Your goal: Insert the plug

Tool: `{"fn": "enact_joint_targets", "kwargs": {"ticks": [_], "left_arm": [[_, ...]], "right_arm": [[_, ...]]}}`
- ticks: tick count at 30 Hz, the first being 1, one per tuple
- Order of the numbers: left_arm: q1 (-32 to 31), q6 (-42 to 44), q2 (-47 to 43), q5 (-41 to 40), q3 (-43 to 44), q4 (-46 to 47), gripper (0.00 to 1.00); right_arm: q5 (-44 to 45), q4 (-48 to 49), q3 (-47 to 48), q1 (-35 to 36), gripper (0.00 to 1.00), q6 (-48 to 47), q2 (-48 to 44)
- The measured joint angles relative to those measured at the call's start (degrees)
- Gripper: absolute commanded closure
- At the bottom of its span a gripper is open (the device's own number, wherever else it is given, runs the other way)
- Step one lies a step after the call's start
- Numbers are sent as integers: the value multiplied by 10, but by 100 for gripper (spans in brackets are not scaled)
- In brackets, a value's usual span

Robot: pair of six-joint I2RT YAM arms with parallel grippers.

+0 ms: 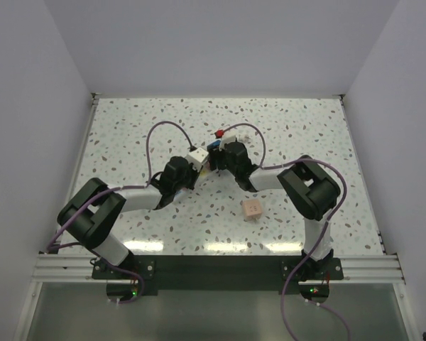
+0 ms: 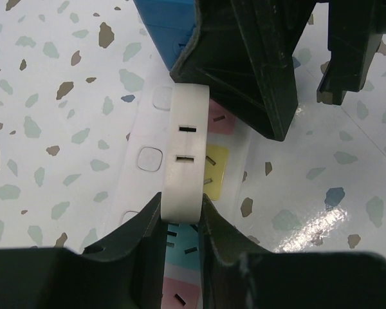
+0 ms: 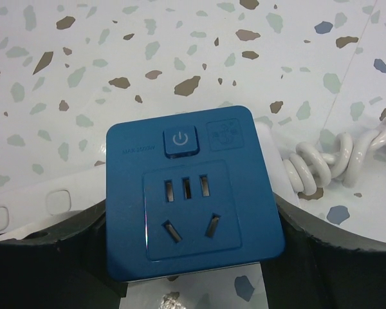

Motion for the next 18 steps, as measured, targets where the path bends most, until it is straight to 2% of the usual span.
{"fn": "enact_joint_targets", "kwargs": {"ticks": [6, 8, 10, 18], "left_arm": [[0, 0, -3, 6, -2, -2, 100], [0, 0, -4, 10, -2, -3, 100], [0, 0, -4, 15, -2, -4, 100], [-5, 0, -5, 32, -2, -5, 100]], "right_arm": [[27, -3, -16, 8, 100, 19, -16], [38, -16, -18, 11, 96, 24, -23], [47, -34, -19, 13, 86, 29, -34], [70, -99, -16, 18, 76, 35, -63]]}}
